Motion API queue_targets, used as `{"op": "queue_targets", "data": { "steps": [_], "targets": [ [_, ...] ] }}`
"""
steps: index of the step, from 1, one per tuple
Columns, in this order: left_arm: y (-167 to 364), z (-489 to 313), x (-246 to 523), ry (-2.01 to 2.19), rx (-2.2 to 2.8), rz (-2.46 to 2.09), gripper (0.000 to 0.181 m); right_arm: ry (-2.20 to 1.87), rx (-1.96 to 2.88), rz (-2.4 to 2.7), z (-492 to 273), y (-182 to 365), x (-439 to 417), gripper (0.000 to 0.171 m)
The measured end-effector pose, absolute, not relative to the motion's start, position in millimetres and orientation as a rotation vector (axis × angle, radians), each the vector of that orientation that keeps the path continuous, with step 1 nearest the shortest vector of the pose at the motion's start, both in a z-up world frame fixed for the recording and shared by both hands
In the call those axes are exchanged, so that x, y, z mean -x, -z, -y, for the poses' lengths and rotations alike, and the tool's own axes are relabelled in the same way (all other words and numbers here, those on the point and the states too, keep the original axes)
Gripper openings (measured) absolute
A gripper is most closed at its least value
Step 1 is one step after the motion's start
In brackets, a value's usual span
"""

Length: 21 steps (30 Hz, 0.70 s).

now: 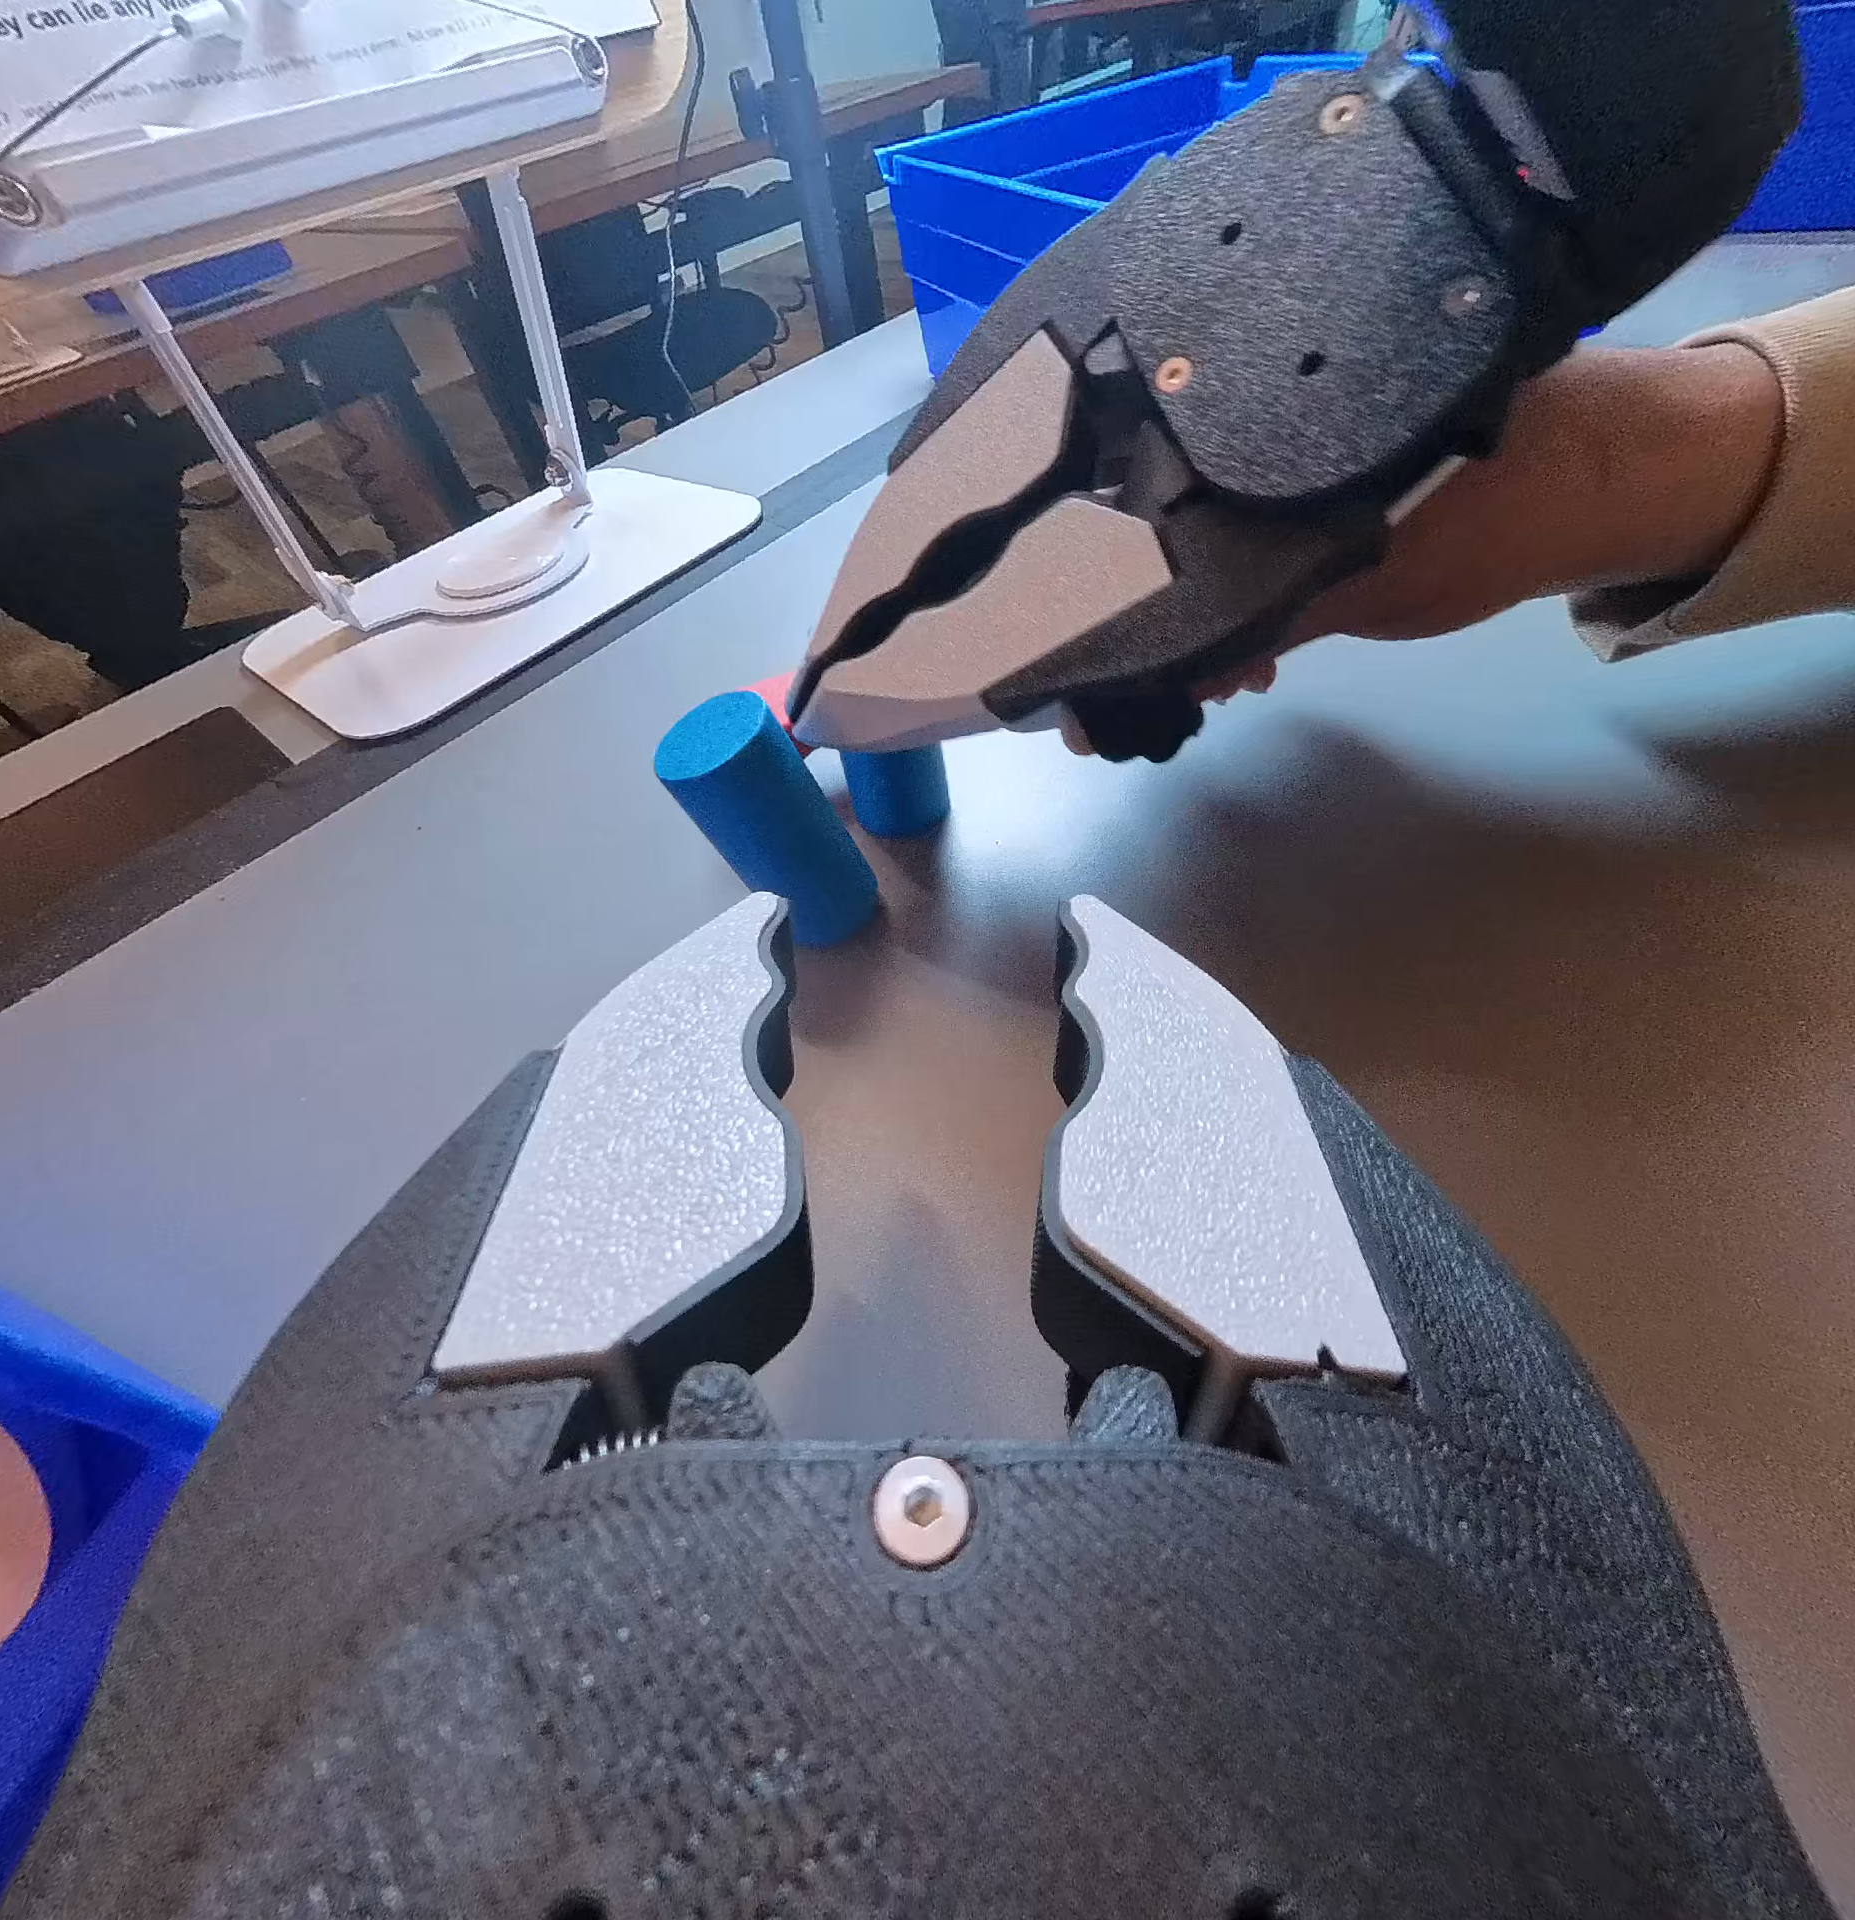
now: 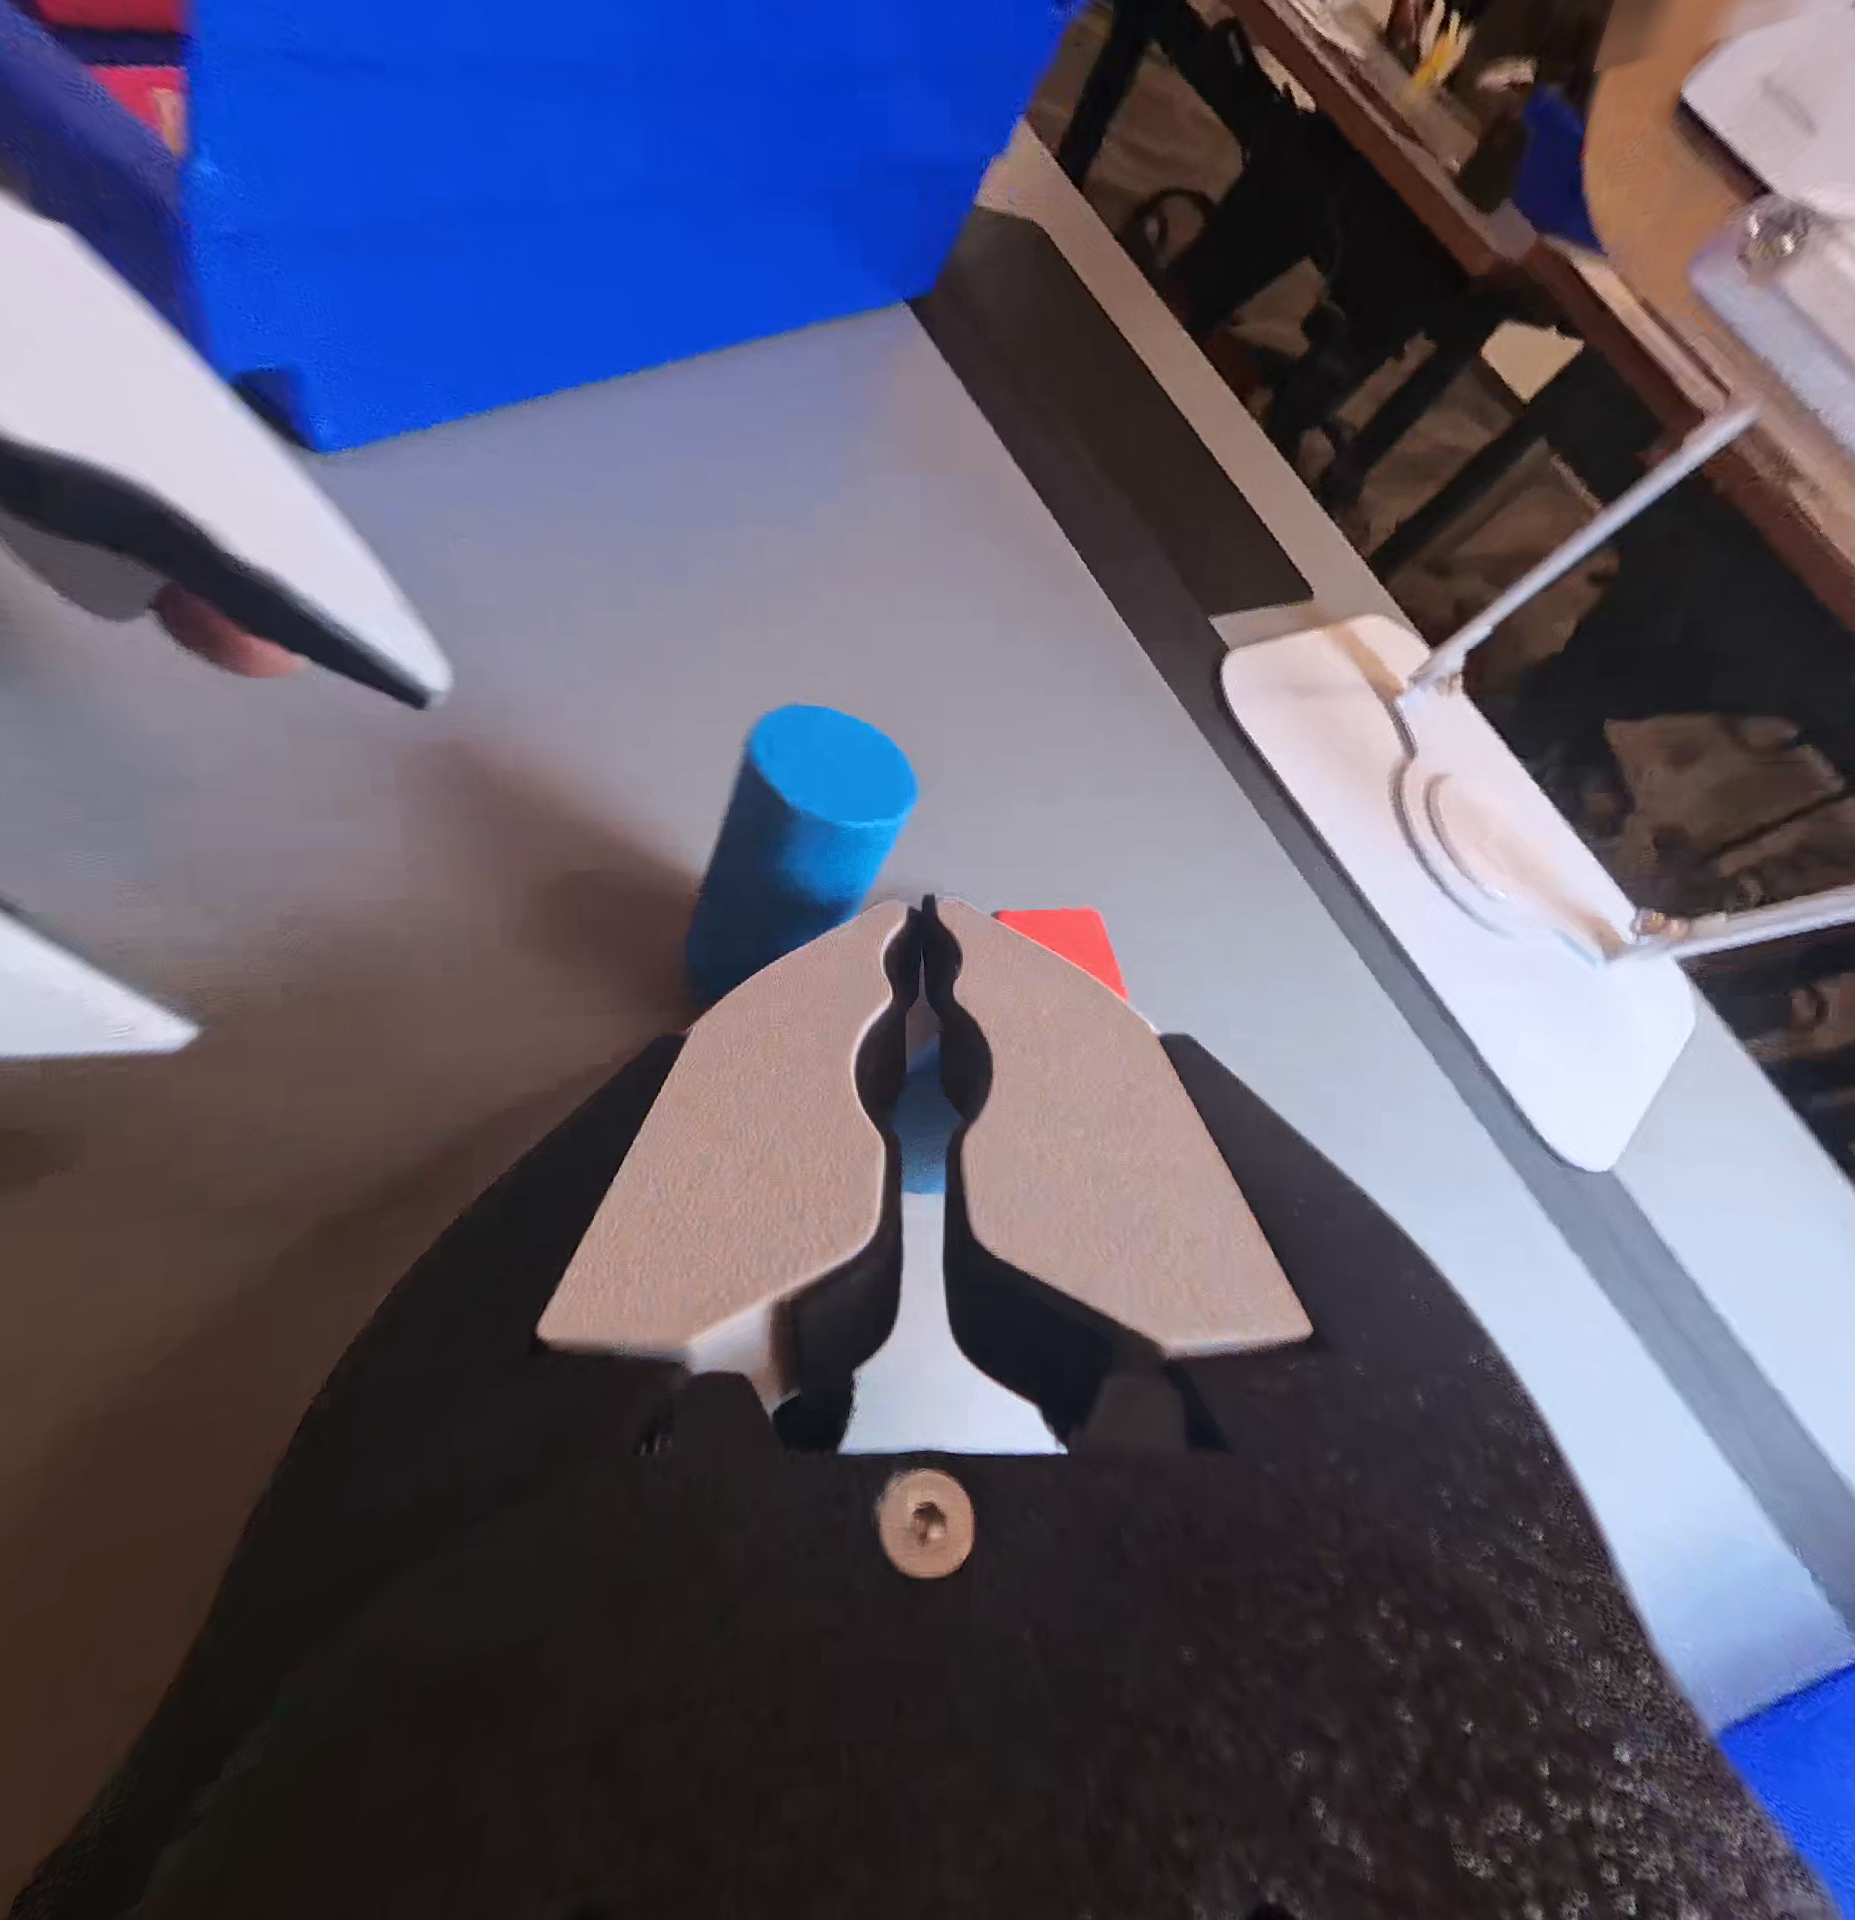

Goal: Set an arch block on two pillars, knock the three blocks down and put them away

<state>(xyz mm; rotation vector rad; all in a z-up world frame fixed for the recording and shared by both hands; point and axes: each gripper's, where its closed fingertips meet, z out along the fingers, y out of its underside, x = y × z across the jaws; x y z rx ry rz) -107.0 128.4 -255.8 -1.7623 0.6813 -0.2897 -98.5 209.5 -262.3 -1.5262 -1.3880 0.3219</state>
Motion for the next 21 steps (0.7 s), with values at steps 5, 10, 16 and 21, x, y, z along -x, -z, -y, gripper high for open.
{"op": "queue_targets", "data": {
  "steps": [5, 10, 16, 21],
  "targets": [
    [256.7, -127.3, 105.8, 0.291, 1.763, -0.693, 0.048, -0.328, 1.648, 1.241, -235.5, 264.1, 76.3, 0.001],
    [256.8, -127.1, 105.9, 0.288, 1.763, -0.693, 0.047, -0.295, 1.734, 1.113, -252.0, 255.8, 54.3, 0.001],
    [257.6, -126.6, 105.2, 0.282, 1.764, -0.701, 0.047, -0.200, 1.789, 1.029, -263.4, 248.9, 29.7, 0.002],
    [257.5, -126.6, 105.6, 0.284, 1.765, -0.698, 0.047, -0.111, 1.904, 1.064, -259.4, 260.7, 3.5, 0.002]
  ]
}}
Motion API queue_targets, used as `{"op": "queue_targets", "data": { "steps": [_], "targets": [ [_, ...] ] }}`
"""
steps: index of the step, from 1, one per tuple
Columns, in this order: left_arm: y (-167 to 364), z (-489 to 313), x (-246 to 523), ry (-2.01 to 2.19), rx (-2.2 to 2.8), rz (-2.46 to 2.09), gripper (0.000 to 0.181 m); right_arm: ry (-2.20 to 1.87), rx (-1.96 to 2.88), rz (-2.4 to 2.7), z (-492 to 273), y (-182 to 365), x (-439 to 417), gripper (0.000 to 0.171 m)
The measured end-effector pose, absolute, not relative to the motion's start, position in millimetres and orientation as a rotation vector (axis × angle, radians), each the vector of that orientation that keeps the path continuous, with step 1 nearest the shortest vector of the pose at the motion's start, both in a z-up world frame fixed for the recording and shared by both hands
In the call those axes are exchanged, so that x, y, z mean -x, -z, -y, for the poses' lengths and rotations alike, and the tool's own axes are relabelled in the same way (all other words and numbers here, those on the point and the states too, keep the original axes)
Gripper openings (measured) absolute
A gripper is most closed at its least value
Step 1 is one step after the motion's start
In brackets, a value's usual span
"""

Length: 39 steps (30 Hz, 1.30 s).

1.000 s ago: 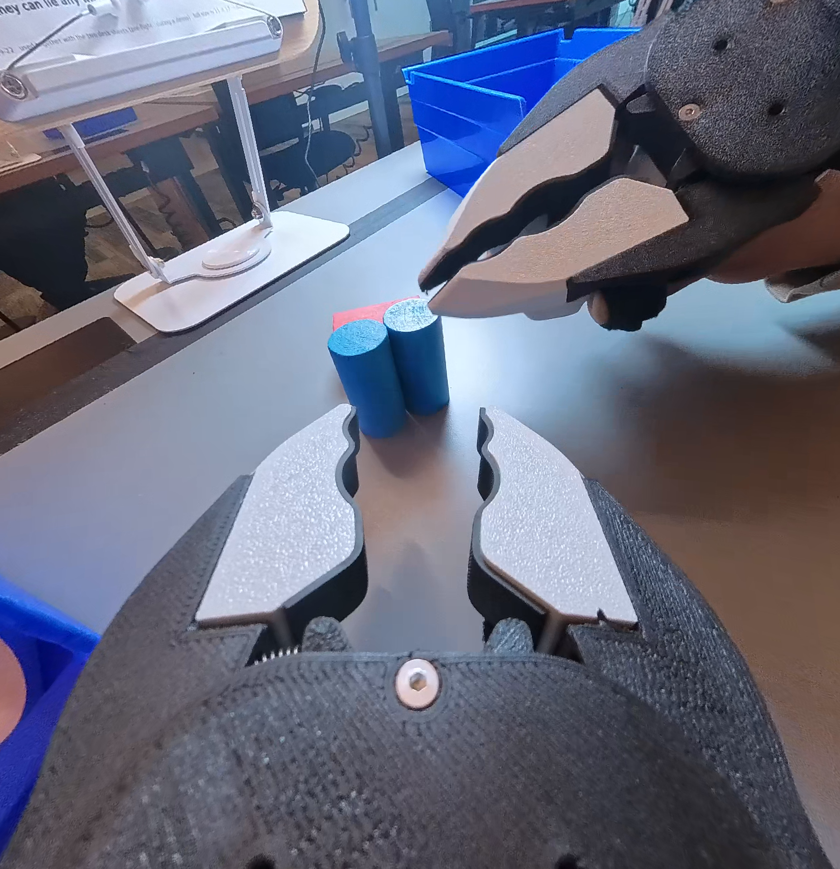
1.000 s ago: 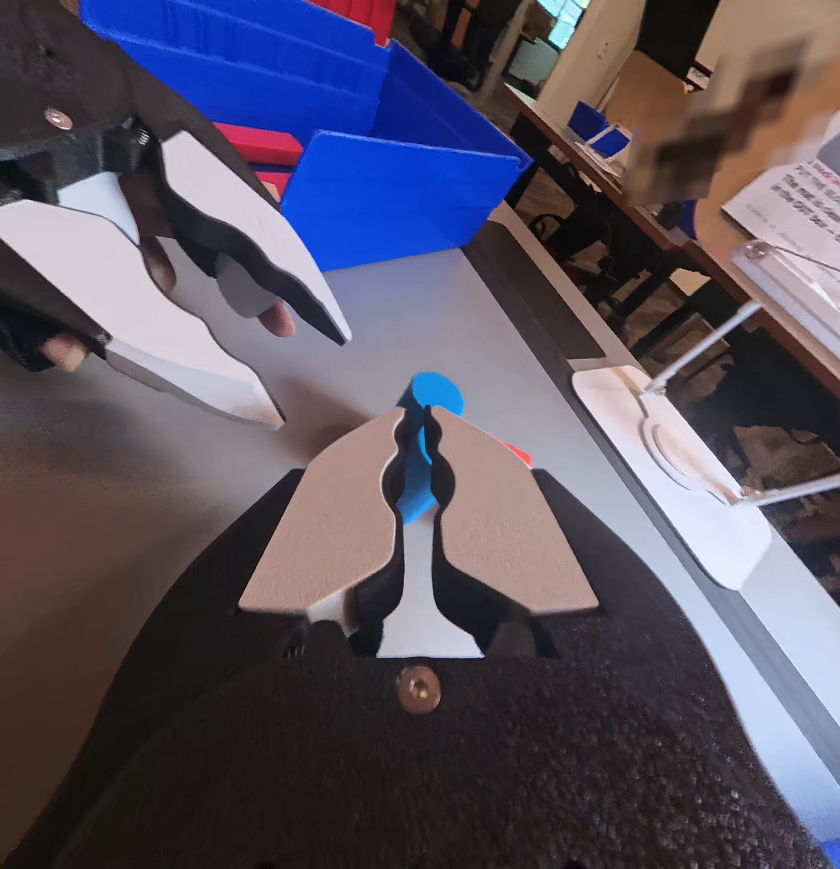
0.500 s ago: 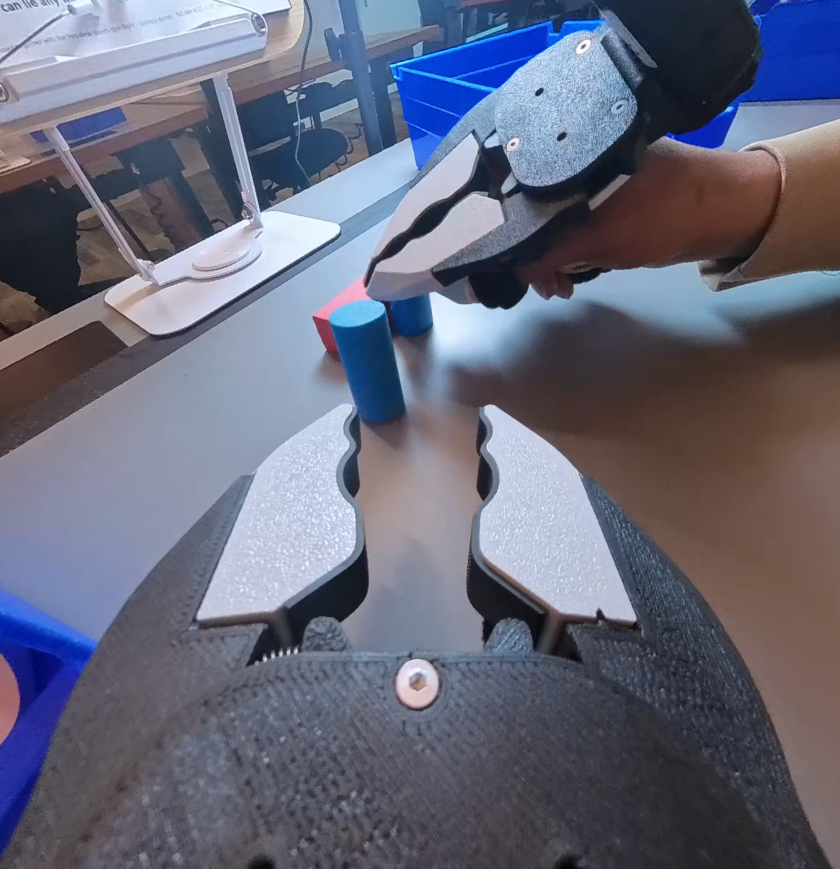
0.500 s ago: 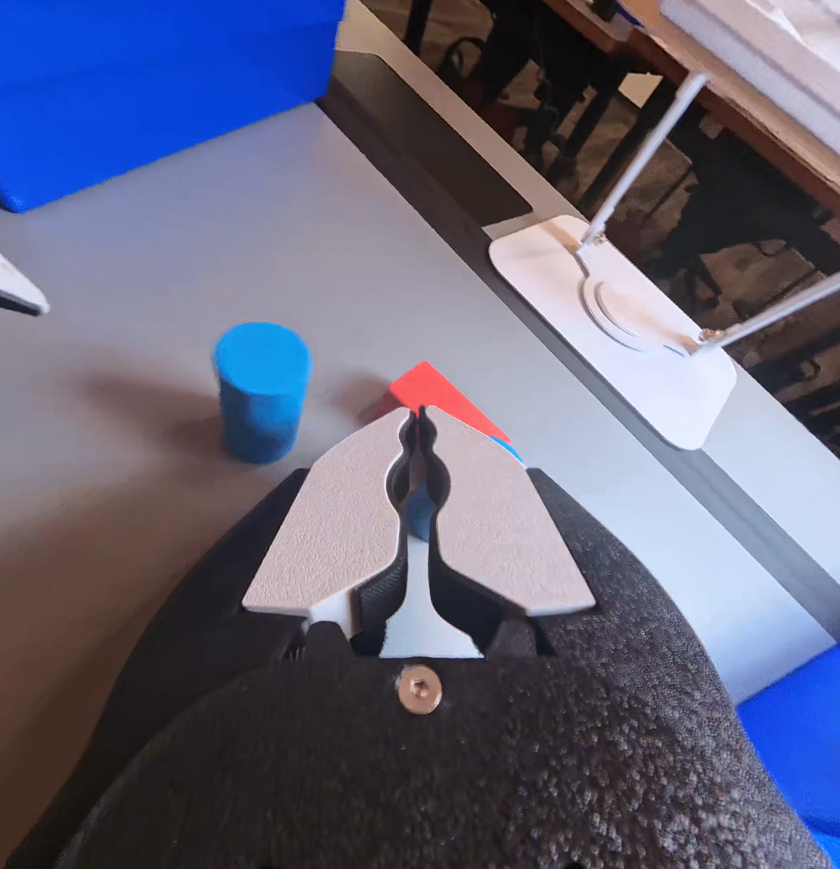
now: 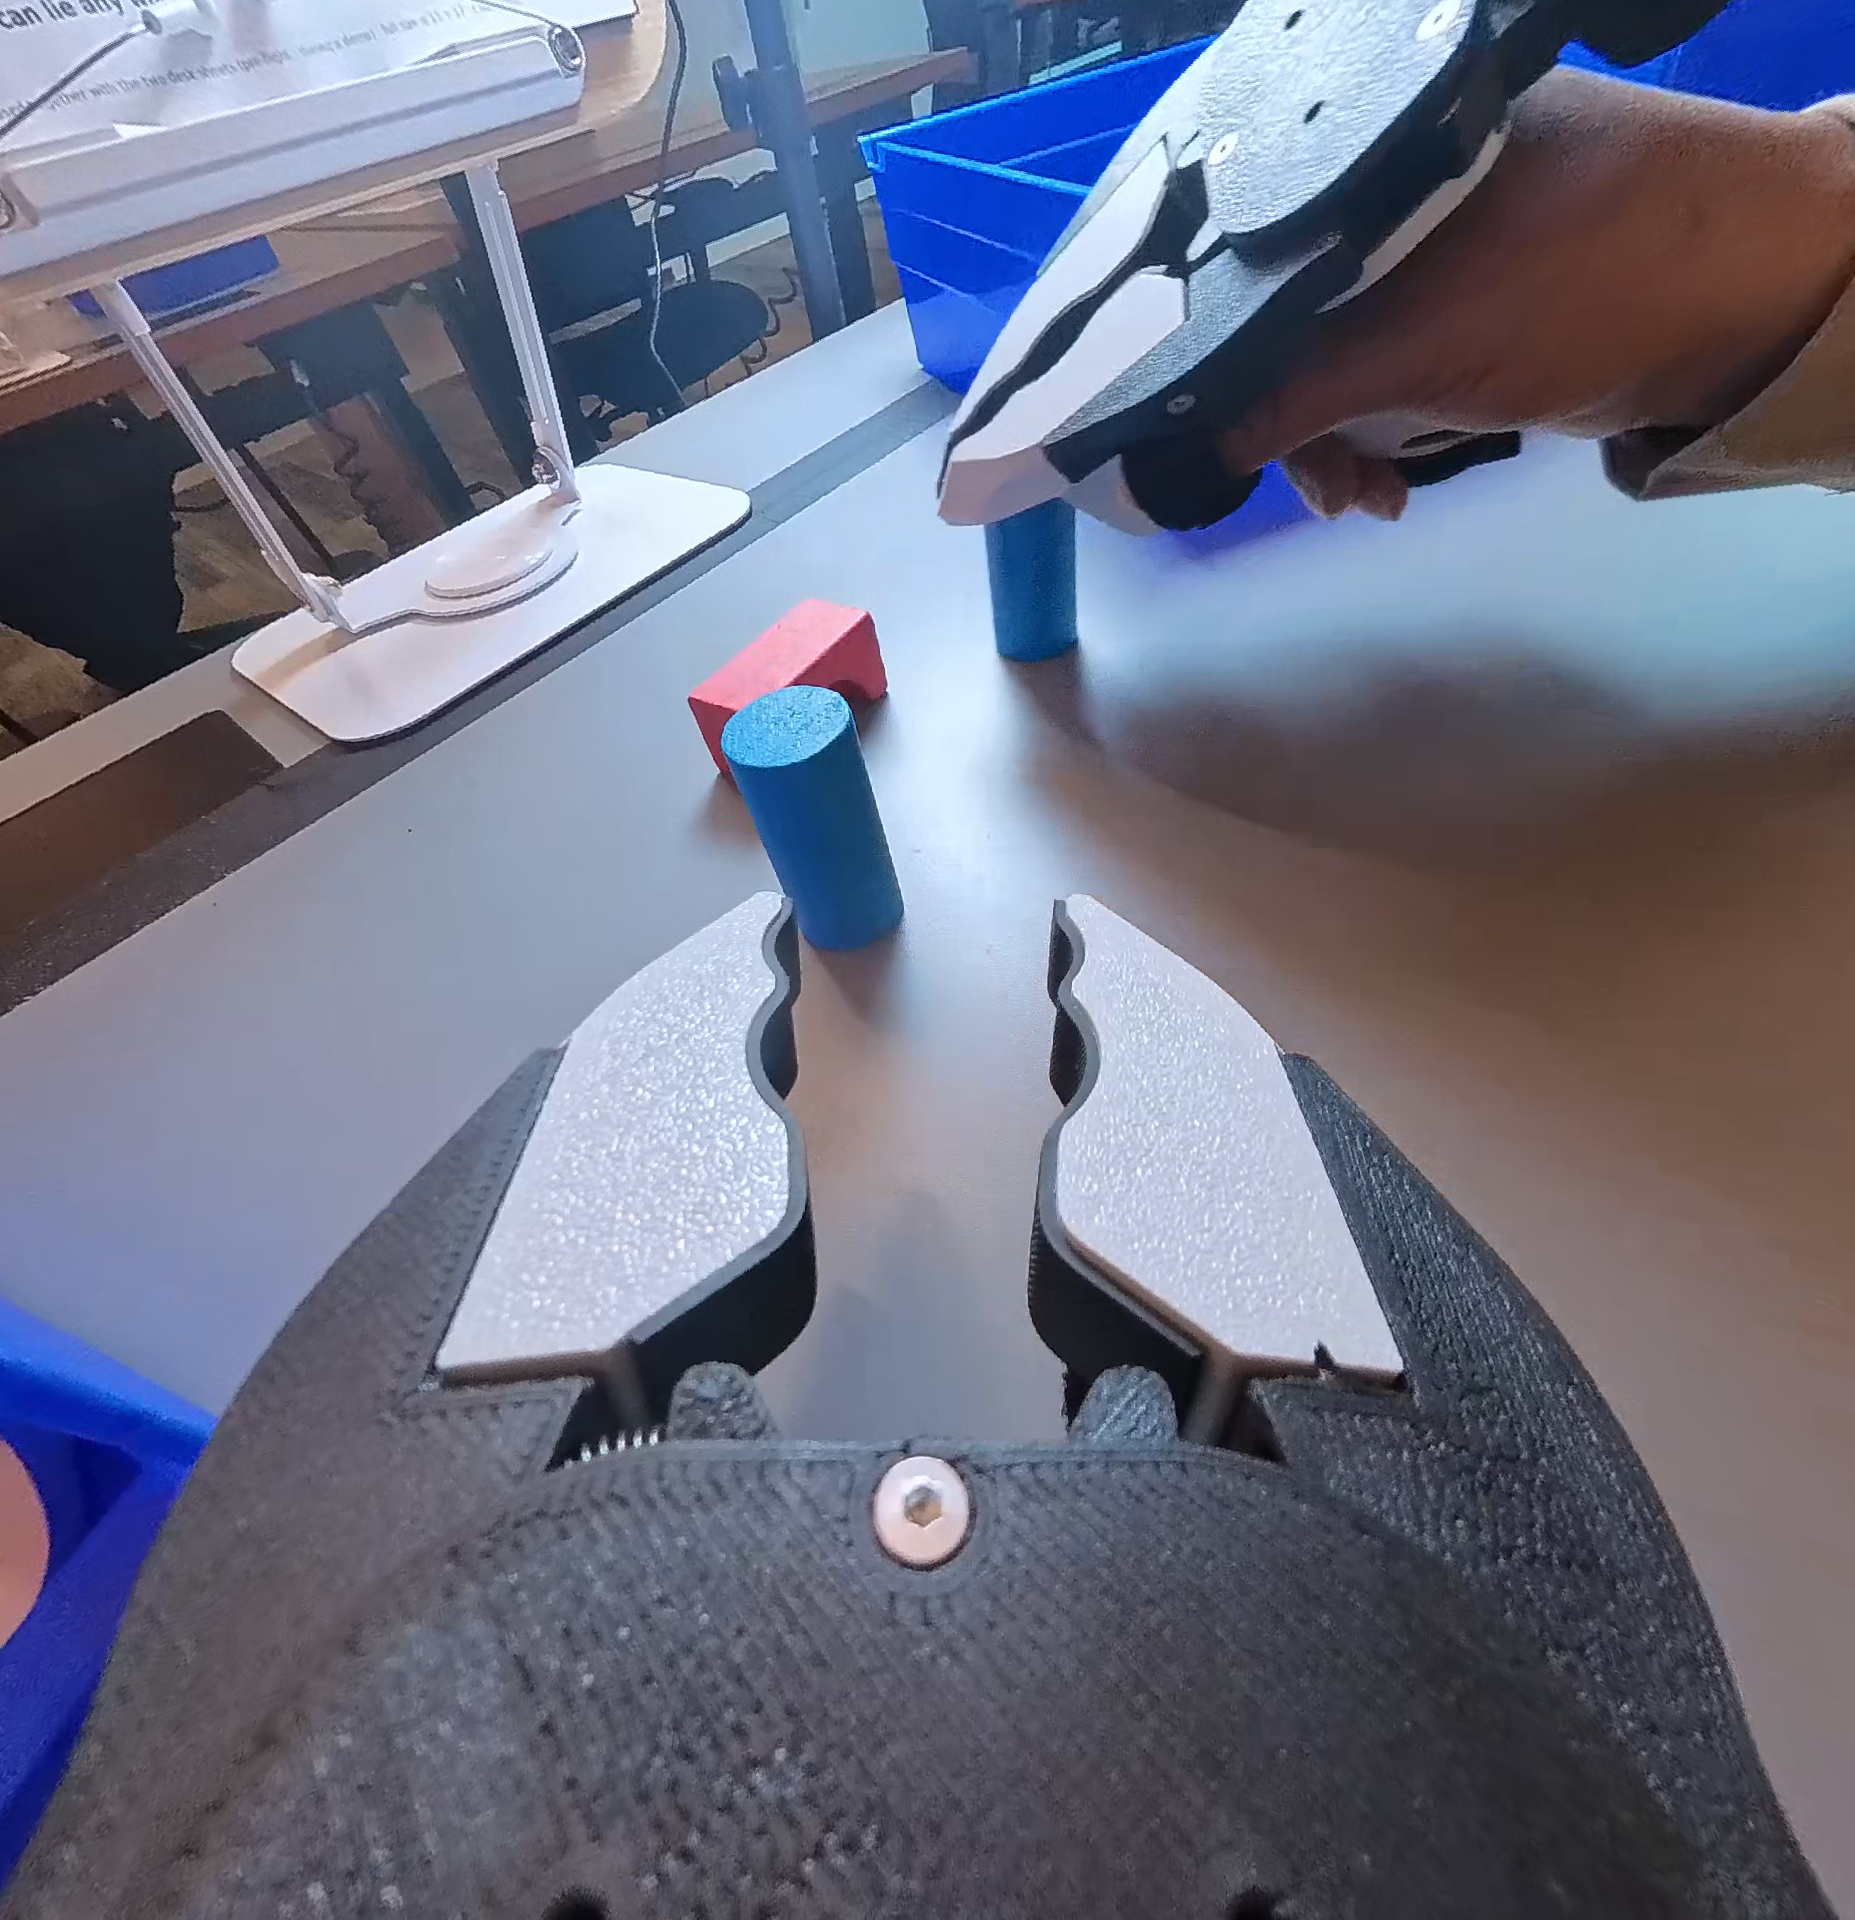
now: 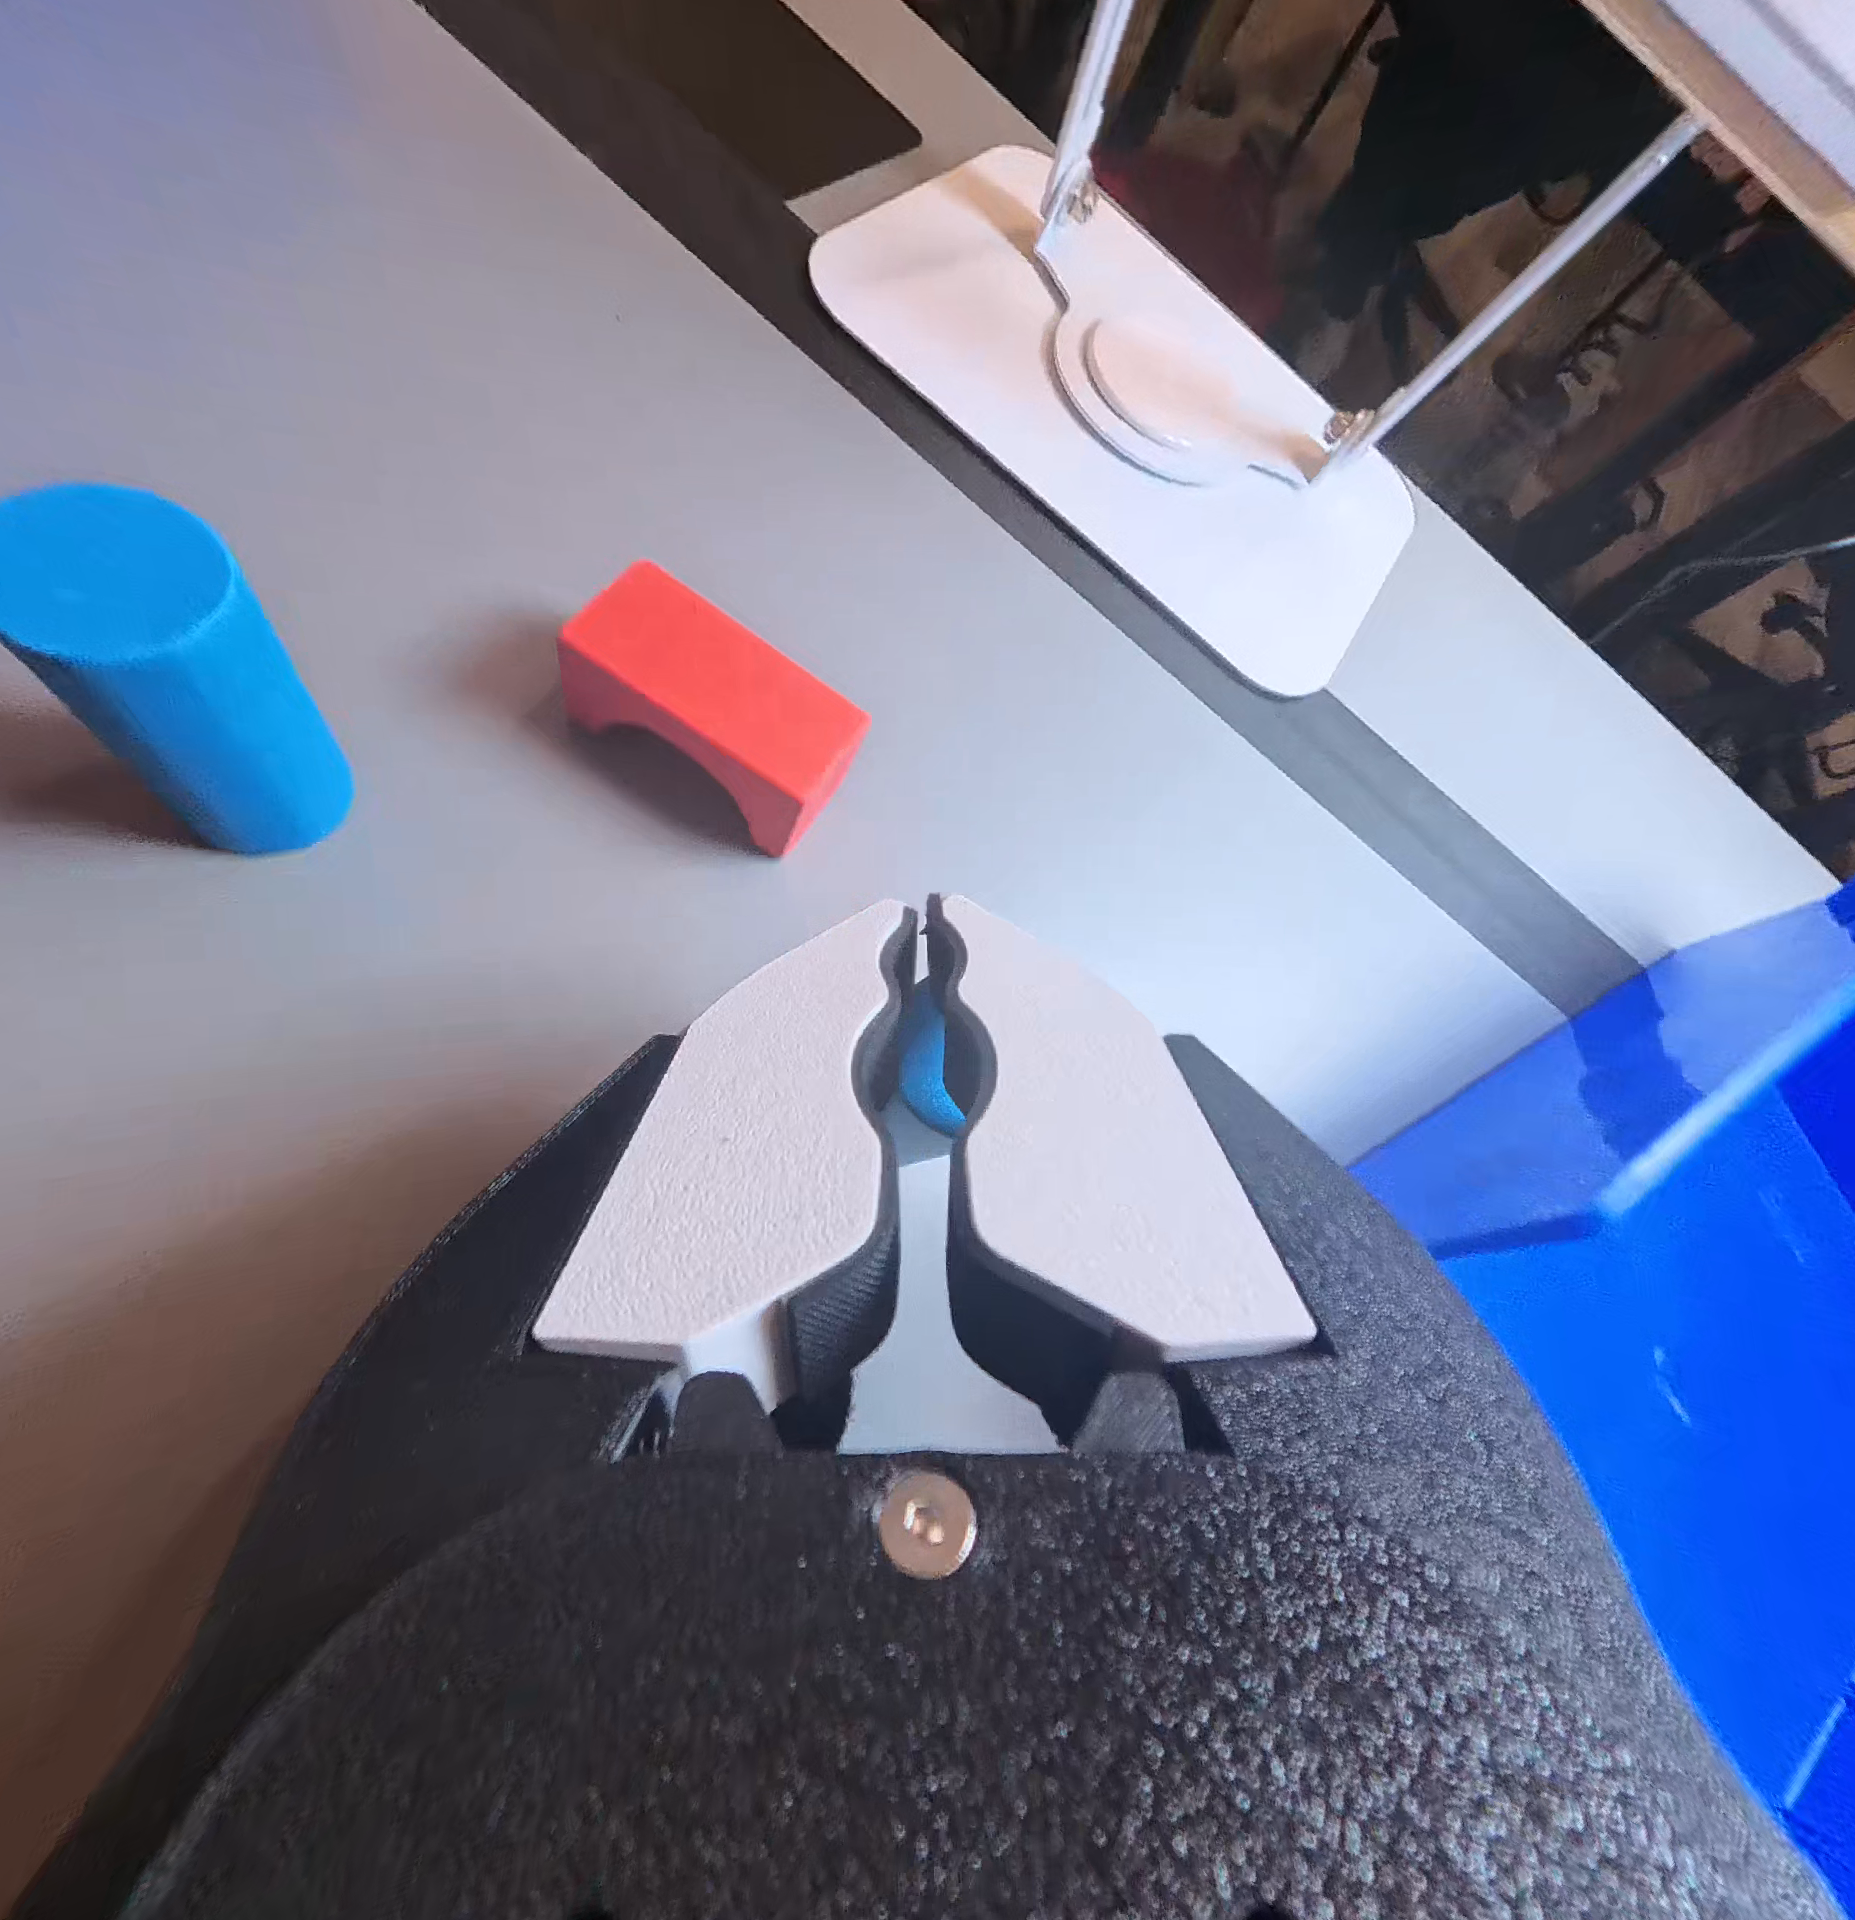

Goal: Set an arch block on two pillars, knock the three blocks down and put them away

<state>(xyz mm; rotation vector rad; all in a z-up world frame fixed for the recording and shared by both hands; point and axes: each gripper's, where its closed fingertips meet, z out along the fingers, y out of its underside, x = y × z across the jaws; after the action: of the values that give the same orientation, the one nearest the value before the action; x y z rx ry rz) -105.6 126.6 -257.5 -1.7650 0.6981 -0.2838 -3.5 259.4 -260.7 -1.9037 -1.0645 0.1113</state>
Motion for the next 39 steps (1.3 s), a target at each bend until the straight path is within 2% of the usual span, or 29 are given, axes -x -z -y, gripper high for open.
{"op": "queue_targets", "data": {
  "steps": [4, 9, 11, 17, 22, 24, 29, 32, 35, 39],
  "targets": [
    [257.7, -125.8, 105.4, 0.286, 1.766, -0.698, 0.046, -0.194, 1.959, 1.054, -241.2, 261.7, -20.7, 0.000],
    [258.2, -126.0, 105.0, 0.289, 1.770, -0.701, 0.045, -0.834, 2.059, 1.295, -147.1, 281.5, -18.8, 0.000],
    [258.4, -126.5, 105.1, 0.286, 1.773, -0.699, 0.045, -0.925, 1.974, 1.392, -121.6, 283.3, -23.1, 0.000],
    [258.2, -128.4, 106.0, 0.278, 1.778, -0.683, 0.045, -0.592, 1.880, 0.890, -200.3, 230.4, -81.8, 0.000],
    [260.0, -133.5, 110.5, 0.270, 1.809, -0.644, 0.045, -0.285, 1.893, 0.850, -236.6, 255.1, -104.1, 0.000],
    [267.1, -142.0, 120.6, 0.222, 1.882, -0.582, 0.045, -0.285, 1.816, 1.005, -229.2, 264.9, -78.2, 0.000],
    [282.7, -160.8, 121.7, 0.232, 2.013, -0.553, 0.055, -0.540, 1.499, 1.482, -149.7, 271.1, -10.4, 0.000],
    [280.5, -180.1, 107.5, 0.229, 1.986, -0.617, 0.055, -0.567, 1.479, 1.515, -138.0, 272.7, -9.3, 0.000],
    [277.1, -174.8, 67.2, 0.278, 1.880, -0.850, 0.041, -0.577, 1.510, 1.448, -145.8, 267.8, -20.0, 0.000],
    [281.0, -153.1, 41.3, 0.087, 1.718, -1.116, 0.038, -0.547, 1.557, 1.333, -164.1, 259.6, -37.4, 0.000]
  ]
}}
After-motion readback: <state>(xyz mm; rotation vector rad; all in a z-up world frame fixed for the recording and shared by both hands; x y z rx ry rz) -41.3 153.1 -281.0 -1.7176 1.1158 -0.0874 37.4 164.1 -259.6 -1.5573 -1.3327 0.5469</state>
